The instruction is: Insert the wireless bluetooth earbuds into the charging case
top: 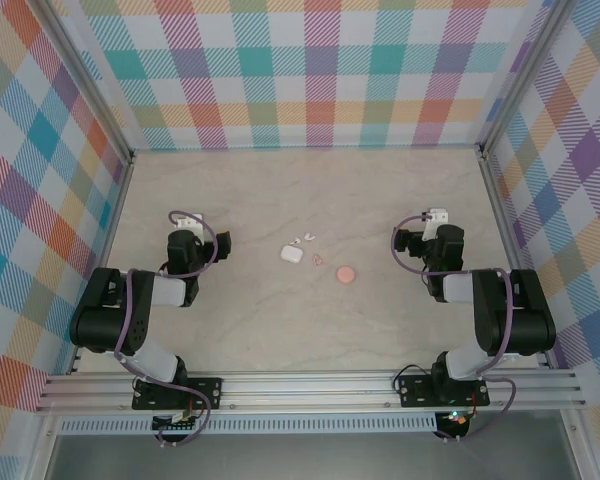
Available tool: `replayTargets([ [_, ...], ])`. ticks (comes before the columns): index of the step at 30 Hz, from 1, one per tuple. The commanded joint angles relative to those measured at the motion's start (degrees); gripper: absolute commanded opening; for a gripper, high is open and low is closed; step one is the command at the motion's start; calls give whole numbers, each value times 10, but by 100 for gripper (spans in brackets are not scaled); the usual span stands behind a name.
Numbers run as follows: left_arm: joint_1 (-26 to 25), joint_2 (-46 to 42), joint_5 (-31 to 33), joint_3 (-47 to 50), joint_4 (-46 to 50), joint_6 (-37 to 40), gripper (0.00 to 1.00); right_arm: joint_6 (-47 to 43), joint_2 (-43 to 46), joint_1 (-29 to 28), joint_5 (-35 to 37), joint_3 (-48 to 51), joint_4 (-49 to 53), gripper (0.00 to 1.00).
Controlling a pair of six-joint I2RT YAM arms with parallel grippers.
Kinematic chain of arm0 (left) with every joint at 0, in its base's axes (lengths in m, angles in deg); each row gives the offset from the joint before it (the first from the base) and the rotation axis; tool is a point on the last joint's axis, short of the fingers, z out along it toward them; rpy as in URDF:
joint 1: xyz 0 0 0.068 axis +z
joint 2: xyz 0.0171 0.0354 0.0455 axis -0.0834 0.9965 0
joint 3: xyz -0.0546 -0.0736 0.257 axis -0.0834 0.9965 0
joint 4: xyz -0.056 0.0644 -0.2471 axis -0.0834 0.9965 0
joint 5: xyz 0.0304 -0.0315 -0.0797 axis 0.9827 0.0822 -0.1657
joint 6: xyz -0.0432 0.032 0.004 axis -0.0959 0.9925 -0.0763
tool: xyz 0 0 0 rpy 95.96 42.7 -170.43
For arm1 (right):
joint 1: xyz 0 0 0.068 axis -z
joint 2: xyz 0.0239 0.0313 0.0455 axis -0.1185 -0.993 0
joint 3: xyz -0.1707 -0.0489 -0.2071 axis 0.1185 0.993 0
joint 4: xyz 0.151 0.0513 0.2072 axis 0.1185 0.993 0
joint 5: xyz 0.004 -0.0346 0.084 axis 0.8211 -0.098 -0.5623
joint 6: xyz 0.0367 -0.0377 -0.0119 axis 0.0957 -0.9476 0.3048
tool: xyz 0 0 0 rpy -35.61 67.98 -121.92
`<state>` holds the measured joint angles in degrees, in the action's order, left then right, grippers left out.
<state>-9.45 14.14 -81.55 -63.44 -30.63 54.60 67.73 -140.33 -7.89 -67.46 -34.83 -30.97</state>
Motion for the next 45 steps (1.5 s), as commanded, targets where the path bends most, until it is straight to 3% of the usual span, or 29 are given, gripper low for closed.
replayTargets([
  [1,8,-12,4,6,5,-2,100,1,14,2,0,5,-1,100],
  [25,8,-16,1,4,9,0,100,1,14,2,0,6,-2,100],
  [31,8,-100,50,-7,107,-29,100,24,68,2,40,-44,145,100],
  [33,8,-140,61,-20,173,-55,100,45,87,2,32,-77,239,100],
  [39,6,-206,-6,-105,409,-138,100,111,105,2,-5,-177,463,100],
  [45,-3,-230,-95,-172,566,-184,100,120,131,-15,-119,-209,547,100],
])
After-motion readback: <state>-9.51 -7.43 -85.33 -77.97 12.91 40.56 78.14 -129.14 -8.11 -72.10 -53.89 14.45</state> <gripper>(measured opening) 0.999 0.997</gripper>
